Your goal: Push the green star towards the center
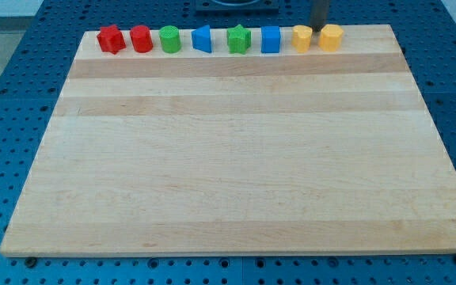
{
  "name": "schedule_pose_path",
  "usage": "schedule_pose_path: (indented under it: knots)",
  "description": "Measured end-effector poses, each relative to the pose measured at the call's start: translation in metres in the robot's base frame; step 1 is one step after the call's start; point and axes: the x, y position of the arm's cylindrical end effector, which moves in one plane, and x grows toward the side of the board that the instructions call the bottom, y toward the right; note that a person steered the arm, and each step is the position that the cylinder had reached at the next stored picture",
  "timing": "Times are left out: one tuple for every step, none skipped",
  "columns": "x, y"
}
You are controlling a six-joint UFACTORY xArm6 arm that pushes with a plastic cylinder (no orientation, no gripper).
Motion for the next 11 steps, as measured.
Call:
schedule_pose_path:
  knots:
    - [0.0,-0.04]
    - [0.001,-0.079]
    - [-0.001,-0.119]
    - [0.0,-0.137]
    - [0.004,-0.14]
    - [0.013,-0.143]
    - [0.024,-0.147]
    - [0.037,-0.163]
    - [0.055,-0.18]
    - [0.074,-0.189]
    - [0.082,-0.182]
